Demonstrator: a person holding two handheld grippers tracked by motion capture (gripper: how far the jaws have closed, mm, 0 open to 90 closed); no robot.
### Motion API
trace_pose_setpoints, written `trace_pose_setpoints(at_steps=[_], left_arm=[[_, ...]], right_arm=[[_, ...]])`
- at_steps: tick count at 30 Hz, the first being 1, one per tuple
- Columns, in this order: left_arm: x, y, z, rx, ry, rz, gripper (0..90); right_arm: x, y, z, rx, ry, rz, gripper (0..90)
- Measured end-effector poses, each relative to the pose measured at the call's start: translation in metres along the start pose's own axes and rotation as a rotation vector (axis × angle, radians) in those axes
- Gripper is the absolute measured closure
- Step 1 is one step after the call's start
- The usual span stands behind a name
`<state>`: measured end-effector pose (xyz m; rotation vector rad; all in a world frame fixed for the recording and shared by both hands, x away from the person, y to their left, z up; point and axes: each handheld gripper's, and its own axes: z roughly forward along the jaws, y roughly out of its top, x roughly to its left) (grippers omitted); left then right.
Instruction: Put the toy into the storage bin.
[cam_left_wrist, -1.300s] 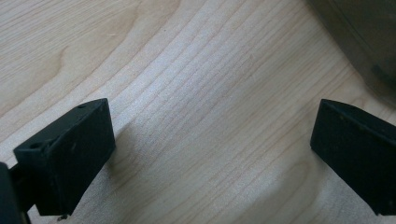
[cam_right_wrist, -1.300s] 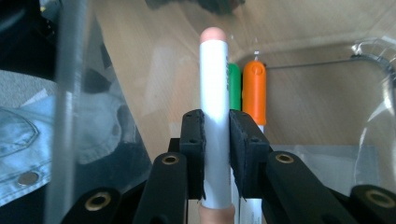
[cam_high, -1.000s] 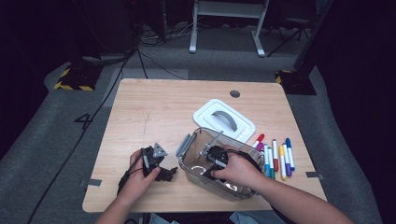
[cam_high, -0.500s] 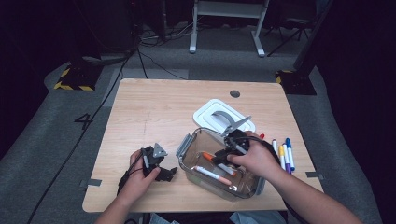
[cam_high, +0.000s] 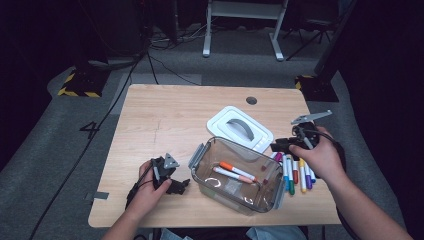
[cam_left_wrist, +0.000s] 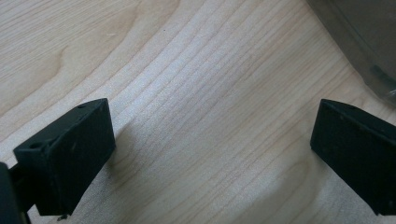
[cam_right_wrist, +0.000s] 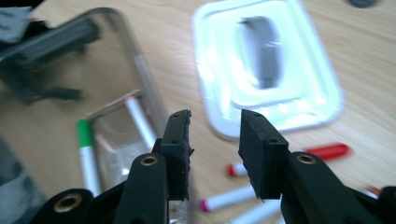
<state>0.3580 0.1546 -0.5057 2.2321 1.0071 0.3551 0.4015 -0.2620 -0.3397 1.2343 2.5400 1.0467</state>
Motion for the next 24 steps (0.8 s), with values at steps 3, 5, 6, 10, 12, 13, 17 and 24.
trace_pose_setpoints(at_steps=[3,5,6,10,12,13,17,24], left_arm=[[0.000,0.000,0.000,0.000,0.000,0.001,0.2],[0.000,0.000,0.000,0.000,0.000,0.000,0.2],[0.000,0.000,0.000,-0.001,0.001,0.000,0.2],[0.000,0.000,0.000,0.000,0.000,0.000,0.2],[0.000,0.000,0.000,0.000,0.000,0.000,0.2],[0.000,0.000,0.000,-0.001,0.000,0.000,0.2],[0.000,0.000,0.000,0.000,0.001,0.001,0.2],[0.000,0.000,0.000,0.000,0.000,-0.001,0.2]], right_arm=[[-0.021,-0.011,-0.007,-0.004,-0.048,0.053,64.4],[-0.035,-0.019,-0.010,-0.002,-0.084,0.081,64.4],[-0.039,-0.021,-0.011,-0.002,-0.096,0.091,64.4],[-0.062,-0.038,-0.013,0.017,-0.151,0.147,64.3],[-0.069,-0.043,-0.013,0.024,-0.166,0.162,64.3],[-0.074,-0.048,-0.012,0.029,-0.175,0.177,64.3],[-0.090,-0.065,-0.008,0.060,-0.220,0.215,64.7],[-0.118,-0.093,0.003,0.123,-0.284,0.292,68.6]])
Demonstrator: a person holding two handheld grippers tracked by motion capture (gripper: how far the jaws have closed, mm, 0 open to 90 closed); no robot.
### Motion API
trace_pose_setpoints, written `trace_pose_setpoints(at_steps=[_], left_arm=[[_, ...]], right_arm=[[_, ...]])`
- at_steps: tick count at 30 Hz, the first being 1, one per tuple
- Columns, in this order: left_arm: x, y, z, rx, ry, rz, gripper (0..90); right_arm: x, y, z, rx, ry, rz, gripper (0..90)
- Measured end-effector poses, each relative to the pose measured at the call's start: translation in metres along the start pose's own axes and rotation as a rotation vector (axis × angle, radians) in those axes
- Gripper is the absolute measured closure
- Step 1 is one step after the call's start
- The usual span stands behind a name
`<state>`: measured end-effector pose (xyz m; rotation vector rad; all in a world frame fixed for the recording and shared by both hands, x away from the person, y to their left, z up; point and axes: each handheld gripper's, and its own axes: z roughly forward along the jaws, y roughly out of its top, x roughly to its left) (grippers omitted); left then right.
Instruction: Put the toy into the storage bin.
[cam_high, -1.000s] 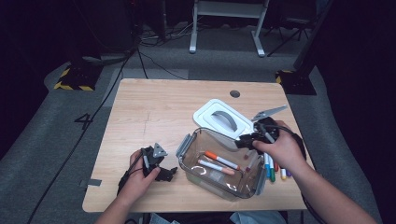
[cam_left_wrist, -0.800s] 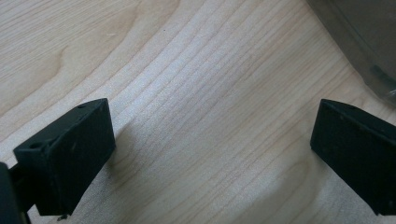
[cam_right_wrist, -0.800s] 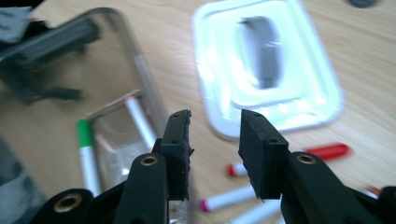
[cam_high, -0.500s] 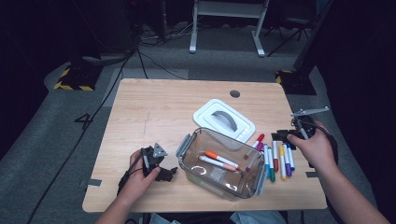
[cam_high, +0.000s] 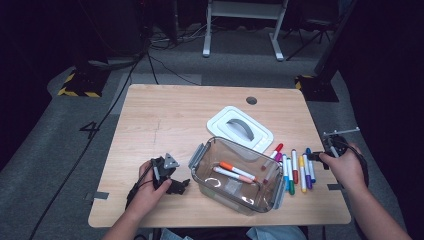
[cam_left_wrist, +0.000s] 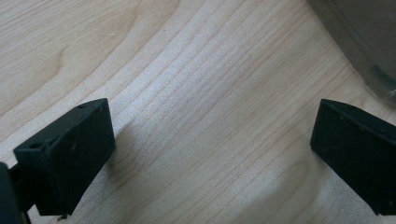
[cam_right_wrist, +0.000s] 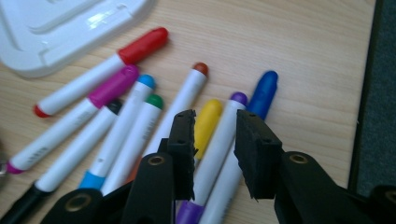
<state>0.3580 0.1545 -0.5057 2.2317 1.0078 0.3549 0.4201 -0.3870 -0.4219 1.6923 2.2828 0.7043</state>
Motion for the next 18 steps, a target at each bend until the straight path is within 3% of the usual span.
trace_pose_setpoints(at_steps=[10,18], left_arm=[[0.000,0.000,0.000,0.000,0.000,0.000,0.2],[0.000,0.000,0.000,0.000,0.000,0.001,0.2]], right_arm=[[-0.021,-0.012,0.026,0.063,-0.026,0.072,68.9],[-0.029,-0.013,0.040,0.107,-0.077,0.075,74.4]])
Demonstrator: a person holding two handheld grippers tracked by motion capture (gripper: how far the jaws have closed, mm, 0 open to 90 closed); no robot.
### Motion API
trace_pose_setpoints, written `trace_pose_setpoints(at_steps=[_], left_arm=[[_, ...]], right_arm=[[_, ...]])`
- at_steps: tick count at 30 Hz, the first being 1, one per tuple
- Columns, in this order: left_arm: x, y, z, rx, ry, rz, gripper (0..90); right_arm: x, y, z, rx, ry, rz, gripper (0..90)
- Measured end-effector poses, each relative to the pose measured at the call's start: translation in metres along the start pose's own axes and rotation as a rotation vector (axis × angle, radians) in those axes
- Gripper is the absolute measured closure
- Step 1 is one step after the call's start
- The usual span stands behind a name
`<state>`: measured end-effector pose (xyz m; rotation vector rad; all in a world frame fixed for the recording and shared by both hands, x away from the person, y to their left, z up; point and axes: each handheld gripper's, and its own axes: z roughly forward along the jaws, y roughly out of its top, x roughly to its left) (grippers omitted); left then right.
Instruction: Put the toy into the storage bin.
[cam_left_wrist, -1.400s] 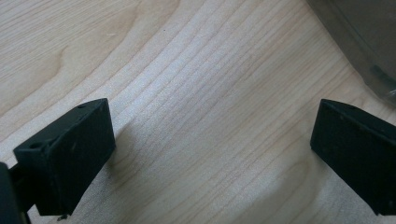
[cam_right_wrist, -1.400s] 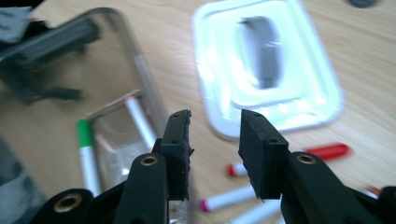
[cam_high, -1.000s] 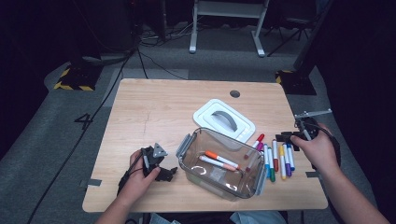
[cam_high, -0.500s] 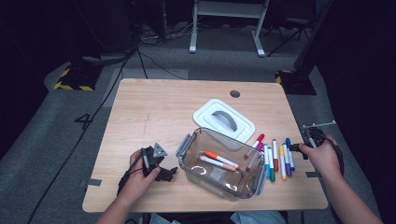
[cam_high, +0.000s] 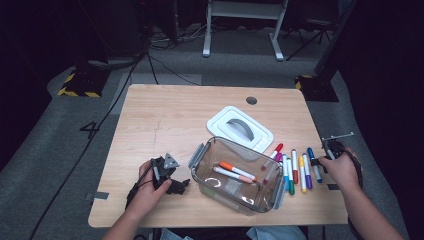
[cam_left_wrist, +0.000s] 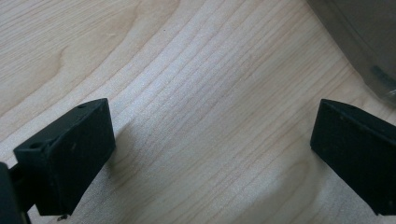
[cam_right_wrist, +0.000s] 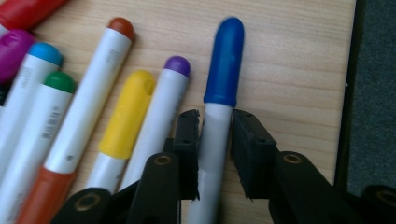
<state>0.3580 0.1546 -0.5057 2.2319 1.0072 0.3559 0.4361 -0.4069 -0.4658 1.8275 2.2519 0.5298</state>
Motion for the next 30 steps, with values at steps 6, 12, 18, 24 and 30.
trace_pose_setpoints(at_steps=[6,12,18,24,30], left_arm=[[0.000,0.000,0.000,0.000,0.000,0.000,0.2],[0.000,0.000,0.000,0.000,-0.001,0.000,0.2],[0.000,0.000,0.000,0.000,0.000,0.000,0.2],[0.000,0.000,0.000,0.000,0.000,0.000,0.2],[0.000,0.000,0.000,0.000,0.000,0.001,0.2]], right_arm=[[-0.006,0.000,0.000,-0.009,-0.026,0.022,77.0],[-0.006,0.003,-0.012,-0.042,0.007,0.035,77.1],[0.003,0.014,-0.038,-0.109,0.081,0.013,77.1],[0.026,0.027,-0.066,-0.162,0.126,-0.063,77.1],[0.052,0.041,-0.094,-0.228,0.171,-0.145,77.1]])
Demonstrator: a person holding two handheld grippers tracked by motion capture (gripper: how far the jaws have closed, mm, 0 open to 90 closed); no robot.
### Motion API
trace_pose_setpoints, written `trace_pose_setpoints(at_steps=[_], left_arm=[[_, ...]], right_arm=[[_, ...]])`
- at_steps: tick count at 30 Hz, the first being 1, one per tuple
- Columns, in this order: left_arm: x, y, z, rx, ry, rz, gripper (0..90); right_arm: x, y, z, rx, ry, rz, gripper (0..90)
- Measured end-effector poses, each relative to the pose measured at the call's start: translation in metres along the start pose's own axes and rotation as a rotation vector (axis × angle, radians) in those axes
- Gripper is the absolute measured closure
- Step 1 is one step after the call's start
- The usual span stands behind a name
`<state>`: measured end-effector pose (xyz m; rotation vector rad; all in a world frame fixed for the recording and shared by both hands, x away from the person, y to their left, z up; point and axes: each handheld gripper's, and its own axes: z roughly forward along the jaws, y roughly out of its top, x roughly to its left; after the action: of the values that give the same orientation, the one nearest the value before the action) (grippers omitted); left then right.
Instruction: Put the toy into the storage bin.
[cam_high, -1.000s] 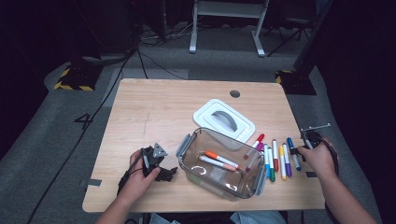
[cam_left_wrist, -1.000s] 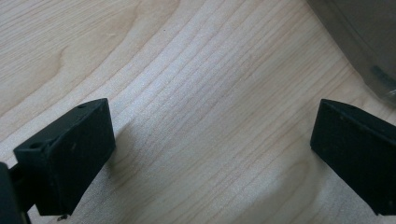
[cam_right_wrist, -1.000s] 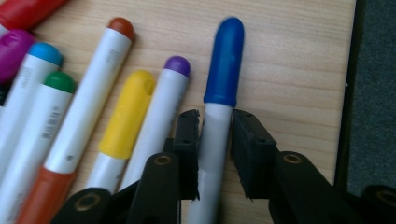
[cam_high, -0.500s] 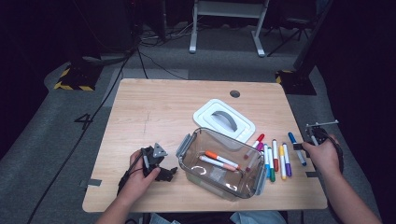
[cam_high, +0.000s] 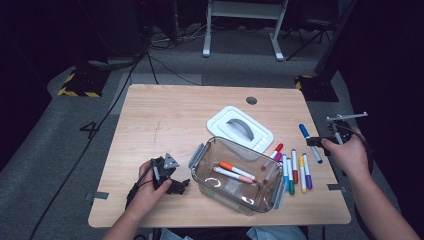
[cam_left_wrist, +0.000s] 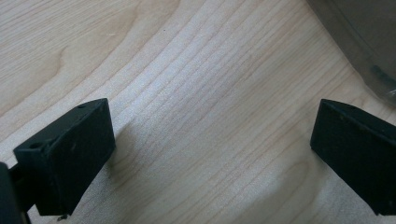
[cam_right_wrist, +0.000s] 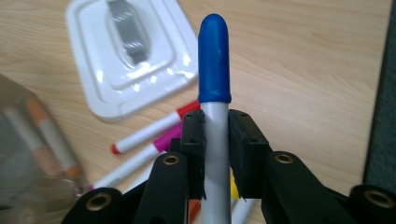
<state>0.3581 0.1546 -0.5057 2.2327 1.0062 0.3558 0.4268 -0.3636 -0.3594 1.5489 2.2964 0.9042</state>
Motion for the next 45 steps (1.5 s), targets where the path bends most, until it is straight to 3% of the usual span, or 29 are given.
trace_pose_setpoints(at_steps=[4,5,6,14,23,33,45], left_arm=[[0.000,0.000,0.000,0.000,0.000,0.001,0.2],[0.000,0.000,0.000,0.000,0.000,0.001,0.2],[0.000,0.000,0.000,0.000,-0.001,-0.001,0.2],[0.000,0.000,0.000,0.000,-0.001,-0.001,0.2],[0.000,0.000,0.000,-0.002,0.001,-0.001,0.2],[0.000,0.000,0.000,-0.003,0.001,-0.001,0.2],[0.000,0.000,0.000,-0.002,0.001,-0.001,0.2]], right_arm=[[0.026,0.012,-0.008,-0.015,0.052,-0.059,77.1],[0.026,0.012,-0.008,-0.015,0.052,-0.059,77.1],[0.042,0.017,-0.010,-0.018,0.088,-0.098,77.1],[0.102,0.027,-0.014,-0.004,0.194,-0.239,77.1],[0.155,0.028,-0.007,0.047,0.316,-0.354,77.1],[0.193,0.024,0.019,0.122,0.400,-0.437,77.0],[0.227,0.013,0.054,0.238,0.472,-0.487,77.0]])
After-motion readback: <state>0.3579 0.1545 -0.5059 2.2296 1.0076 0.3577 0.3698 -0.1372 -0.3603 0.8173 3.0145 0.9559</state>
